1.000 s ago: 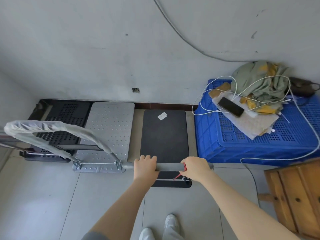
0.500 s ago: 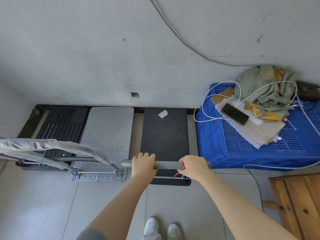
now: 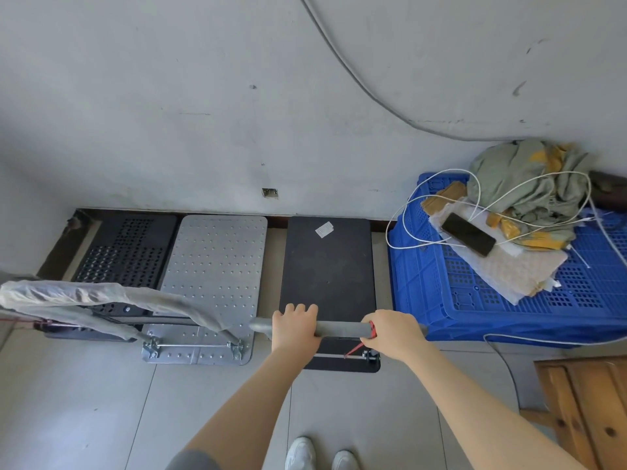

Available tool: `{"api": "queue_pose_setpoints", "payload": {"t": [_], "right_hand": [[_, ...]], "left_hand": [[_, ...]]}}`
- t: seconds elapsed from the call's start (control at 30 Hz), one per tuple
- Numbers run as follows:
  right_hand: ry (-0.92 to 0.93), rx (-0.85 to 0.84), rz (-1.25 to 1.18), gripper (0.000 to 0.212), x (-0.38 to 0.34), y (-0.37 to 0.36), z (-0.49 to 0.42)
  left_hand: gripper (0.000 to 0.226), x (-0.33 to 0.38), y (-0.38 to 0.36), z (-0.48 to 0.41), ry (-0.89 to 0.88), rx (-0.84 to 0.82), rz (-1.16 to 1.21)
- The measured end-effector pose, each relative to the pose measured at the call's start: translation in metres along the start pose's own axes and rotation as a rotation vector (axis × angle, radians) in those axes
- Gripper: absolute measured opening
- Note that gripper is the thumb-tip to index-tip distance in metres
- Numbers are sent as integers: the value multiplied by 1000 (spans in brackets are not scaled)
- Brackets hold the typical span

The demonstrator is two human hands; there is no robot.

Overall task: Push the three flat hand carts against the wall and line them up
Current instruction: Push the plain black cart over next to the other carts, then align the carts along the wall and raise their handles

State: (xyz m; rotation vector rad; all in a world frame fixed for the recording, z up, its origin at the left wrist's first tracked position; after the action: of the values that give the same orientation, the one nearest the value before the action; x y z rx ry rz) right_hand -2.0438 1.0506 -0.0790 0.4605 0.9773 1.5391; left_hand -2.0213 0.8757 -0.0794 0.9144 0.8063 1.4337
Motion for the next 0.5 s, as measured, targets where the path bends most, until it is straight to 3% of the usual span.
{"api": "queue_pose_setpoints", "payload": {"t": [0.2,0.37,0.5], "right_hand": [[-14,49,-51,46,-2,2,1],[-9,12,6,81,-9,2,8],[43,109,45,77,-37,6,16]], "left_hand": [[65,-7,4,3,-106,-45,133],[57,-16,18,35,-248,47,123],[54,-46,26,57,-240,96,136]]}}
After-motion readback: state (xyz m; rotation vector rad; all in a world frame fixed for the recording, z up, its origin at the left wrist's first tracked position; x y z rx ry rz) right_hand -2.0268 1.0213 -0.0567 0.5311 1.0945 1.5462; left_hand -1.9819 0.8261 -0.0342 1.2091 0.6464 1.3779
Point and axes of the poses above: each hand's wrist, its own z-axis away from the middle knuckle, its own y-axis out of the back of the hand, x = y × z, the point moved 4 cm from there along -z, towards the middle knuckle, and after that the axes turned 1 degree about -x, right-handed, at the moved point
